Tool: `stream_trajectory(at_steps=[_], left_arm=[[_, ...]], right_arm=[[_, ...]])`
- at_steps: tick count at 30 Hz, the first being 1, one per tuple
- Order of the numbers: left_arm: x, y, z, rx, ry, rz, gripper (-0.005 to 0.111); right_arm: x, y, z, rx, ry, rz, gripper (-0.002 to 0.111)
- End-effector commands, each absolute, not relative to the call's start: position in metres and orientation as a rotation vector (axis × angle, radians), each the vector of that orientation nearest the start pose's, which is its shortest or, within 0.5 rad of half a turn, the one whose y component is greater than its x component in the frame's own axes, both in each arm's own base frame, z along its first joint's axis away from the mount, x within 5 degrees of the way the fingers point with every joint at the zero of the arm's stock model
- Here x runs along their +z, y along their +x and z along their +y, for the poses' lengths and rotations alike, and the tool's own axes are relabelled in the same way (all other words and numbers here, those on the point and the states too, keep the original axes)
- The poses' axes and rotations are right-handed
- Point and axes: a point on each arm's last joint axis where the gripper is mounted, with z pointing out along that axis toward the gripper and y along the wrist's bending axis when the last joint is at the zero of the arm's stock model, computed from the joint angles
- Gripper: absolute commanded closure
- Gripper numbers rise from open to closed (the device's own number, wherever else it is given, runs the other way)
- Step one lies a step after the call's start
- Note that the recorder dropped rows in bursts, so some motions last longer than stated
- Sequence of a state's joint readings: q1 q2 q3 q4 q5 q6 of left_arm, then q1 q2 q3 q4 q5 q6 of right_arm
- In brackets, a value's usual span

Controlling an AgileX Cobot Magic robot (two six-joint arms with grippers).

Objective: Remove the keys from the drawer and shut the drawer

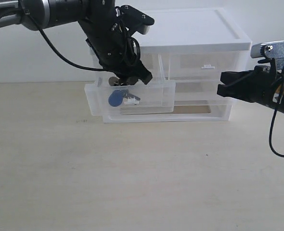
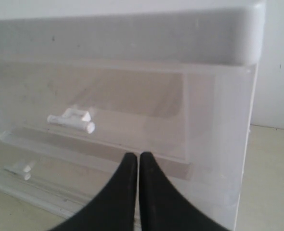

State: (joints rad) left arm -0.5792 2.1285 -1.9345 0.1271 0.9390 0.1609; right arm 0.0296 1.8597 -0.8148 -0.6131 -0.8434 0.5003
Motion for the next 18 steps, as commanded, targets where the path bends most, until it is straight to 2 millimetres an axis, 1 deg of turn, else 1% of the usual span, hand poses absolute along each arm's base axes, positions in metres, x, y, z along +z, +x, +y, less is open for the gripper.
stream_trajectory(at_steps=[1,3,9,18], left_arm=[[0.252,0.408,-0.250,0.026,1.042,2.439,0.088],[0.252,0.408,-0.250,0.026,1.046,2.433,0.103],[0.255,0.410,-0.252,0.018,1.038,2.399,0.102],[0.286,0.404,-0.250,0.000,1.018,2.307,0.102]], right_arm=[[0.174,0.360,0.051,0.461,-0.293,1.761,0.108],[0.174,0.360,0.051,0.461,-0.293,1.761,0.108],[0.174,0.360,0.051,0.461,-0.293,1.761,0.108],[0.174,0.360,0.051,0.461,-0.291,1.761,0.108]])
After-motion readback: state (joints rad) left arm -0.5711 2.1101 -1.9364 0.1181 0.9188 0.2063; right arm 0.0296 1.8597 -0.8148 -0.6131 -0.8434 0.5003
